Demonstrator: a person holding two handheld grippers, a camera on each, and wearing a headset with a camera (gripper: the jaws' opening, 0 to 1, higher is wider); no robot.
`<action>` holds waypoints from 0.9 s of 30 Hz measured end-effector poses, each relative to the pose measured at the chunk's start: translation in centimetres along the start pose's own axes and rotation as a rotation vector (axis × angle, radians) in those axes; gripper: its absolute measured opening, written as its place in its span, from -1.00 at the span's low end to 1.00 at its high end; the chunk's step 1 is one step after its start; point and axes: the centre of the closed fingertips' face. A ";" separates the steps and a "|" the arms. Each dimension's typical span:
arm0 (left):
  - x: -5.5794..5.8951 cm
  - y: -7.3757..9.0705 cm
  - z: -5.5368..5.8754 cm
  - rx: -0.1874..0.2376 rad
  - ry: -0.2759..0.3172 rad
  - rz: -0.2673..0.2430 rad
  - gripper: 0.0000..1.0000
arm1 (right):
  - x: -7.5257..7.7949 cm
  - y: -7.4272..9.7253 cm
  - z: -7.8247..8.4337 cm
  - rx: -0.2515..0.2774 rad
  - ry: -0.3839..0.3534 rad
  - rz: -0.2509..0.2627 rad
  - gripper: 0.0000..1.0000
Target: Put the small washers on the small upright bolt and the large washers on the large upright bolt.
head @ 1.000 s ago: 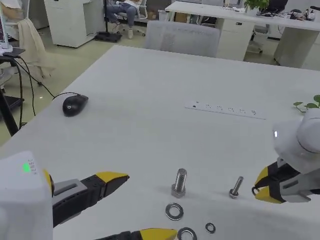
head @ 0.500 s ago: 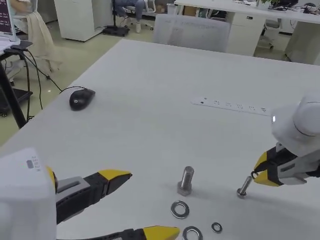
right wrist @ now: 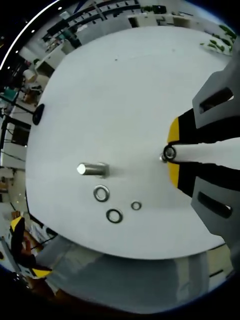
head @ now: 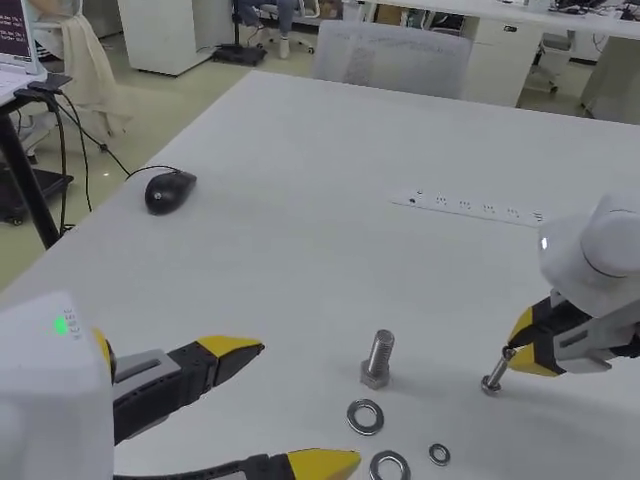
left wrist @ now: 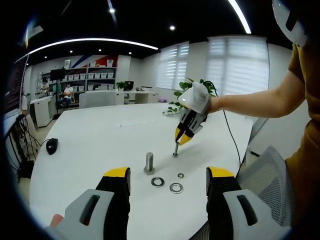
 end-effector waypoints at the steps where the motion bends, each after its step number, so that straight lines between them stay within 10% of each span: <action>1: 0.0 0.0 0.0 0.001 0.000 -0.001 0.21 | 0.1 -0.1 0.1 -0.001 0.003 0.002 -0.74; 27: -0.9 0.2 1.1 -0.023 0.028 -0.021 0.21 | -0.1 -3.8 1.5 -0.015 0.014 -0.041 -0.74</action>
Point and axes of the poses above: the centre of the closed fingertips' face, and the gripper's own axes: y roughly backward along the fingers, x roughly to its right, z roughly out of its underside, and after that the axes turned 8 degrees about -y, right-handed
